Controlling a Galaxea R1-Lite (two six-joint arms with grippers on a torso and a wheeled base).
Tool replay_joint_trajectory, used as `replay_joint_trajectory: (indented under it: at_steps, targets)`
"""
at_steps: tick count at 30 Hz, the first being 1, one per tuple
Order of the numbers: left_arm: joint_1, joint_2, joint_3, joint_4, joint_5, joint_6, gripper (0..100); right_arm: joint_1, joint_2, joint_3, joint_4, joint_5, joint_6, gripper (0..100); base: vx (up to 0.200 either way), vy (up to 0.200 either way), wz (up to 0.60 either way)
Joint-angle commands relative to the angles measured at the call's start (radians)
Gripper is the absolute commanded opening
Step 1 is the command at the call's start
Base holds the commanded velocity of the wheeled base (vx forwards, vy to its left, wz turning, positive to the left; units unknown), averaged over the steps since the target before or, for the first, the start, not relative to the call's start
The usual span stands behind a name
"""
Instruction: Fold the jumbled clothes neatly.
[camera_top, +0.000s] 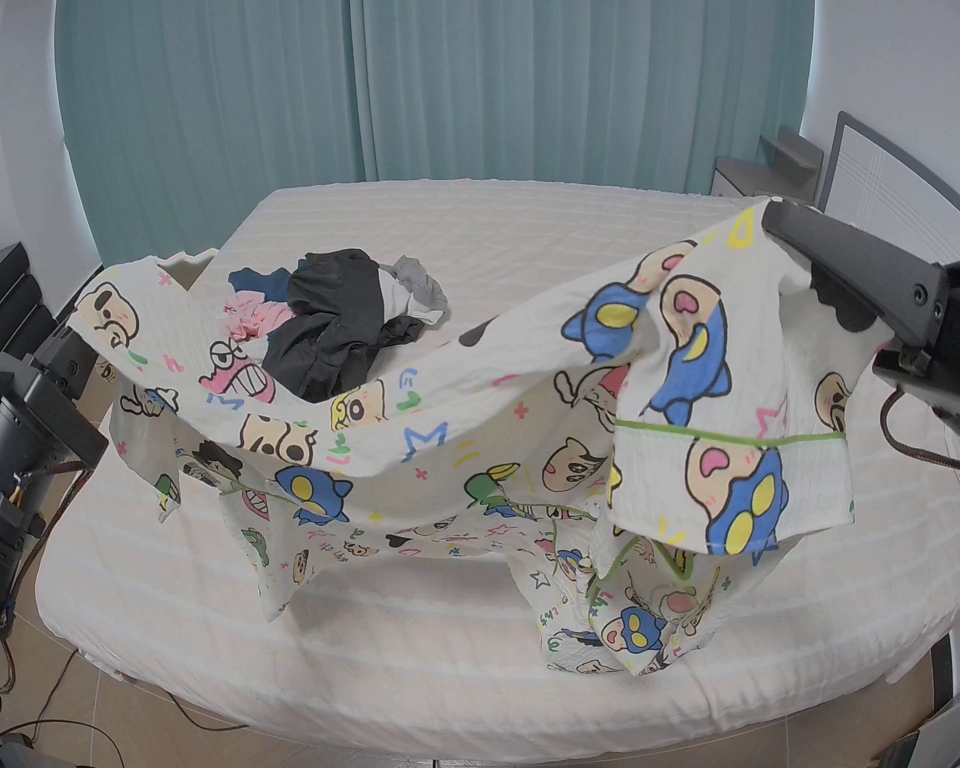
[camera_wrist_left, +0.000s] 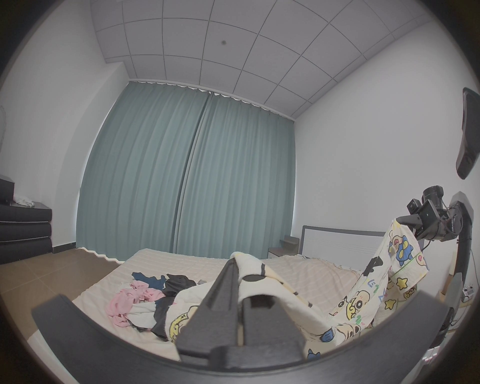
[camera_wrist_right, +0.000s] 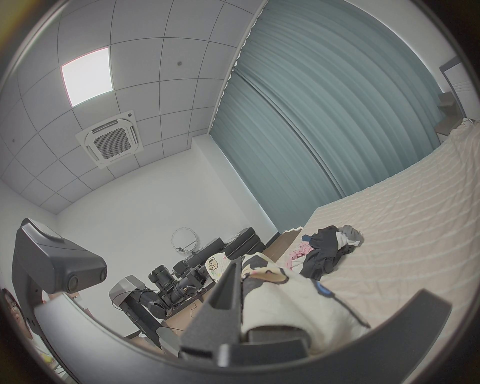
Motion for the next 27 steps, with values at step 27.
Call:
replay_joint_trajectory:
  at_steps: [27]
  targets:
    - [-0.045, 0.033, 0.007, -0.001, 0.005, 0.008, 0, -0.035, -0.034, 0.010, -0.001, 0.019, 0.000, 0, 0.000, -0.200, 0.00]
